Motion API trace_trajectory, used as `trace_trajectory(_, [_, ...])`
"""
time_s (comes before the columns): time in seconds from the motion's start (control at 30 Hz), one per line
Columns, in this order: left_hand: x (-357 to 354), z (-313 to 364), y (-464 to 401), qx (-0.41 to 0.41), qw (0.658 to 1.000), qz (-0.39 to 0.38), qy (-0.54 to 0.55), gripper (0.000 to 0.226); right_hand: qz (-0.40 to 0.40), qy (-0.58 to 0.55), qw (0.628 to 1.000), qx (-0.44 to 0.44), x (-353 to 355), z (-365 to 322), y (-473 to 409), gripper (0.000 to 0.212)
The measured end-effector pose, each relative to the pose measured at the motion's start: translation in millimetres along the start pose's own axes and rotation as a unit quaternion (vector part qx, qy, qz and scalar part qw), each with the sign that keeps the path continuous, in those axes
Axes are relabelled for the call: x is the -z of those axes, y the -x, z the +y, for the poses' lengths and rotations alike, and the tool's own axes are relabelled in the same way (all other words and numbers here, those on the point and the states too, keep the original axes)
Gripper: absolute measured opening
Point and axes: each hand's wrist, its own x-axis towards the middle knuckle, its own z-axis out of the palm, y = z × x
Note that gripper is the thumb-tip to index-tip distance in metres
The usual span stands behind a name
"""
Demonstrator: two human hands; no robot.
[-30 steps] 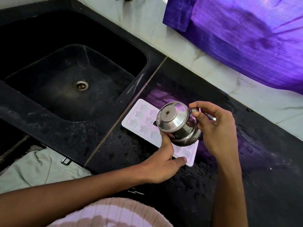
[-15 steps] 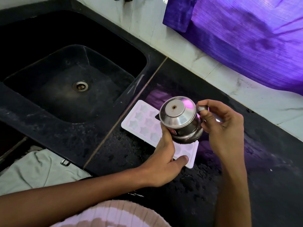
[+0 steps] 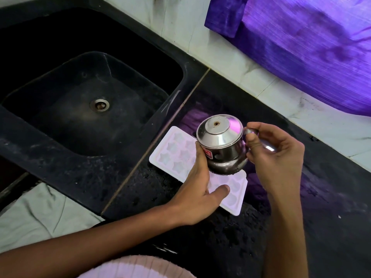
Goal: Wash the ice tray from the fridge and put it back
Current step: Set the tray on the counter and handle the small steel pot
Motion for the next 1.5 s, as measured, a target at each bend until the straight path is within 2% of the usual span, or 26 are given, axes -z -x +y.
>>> trace_trajectory(0.3, [9.2,-20.1,-22.1,0.036,0.997,0.006,0.067,0.1,-0.019,0.044,0.999,-0.008,-16.7,2.0,-23.5,0.022])
trace_trajectory(0.8, [11.7,-25.3,-35.0,0.046,0.995,0.0,0.093,0.095,-0.027,0.087,0.995,-0.027,-24.0,0.2,-35.9,0.022])
trace_trajectory(1.5, [13.9,-22.2,-31.2,0.037,0.997,0.0,0.068,0.097,-0.03,0.069,0.997,0.013,-21.3,-9.9,-28.6,0.026])
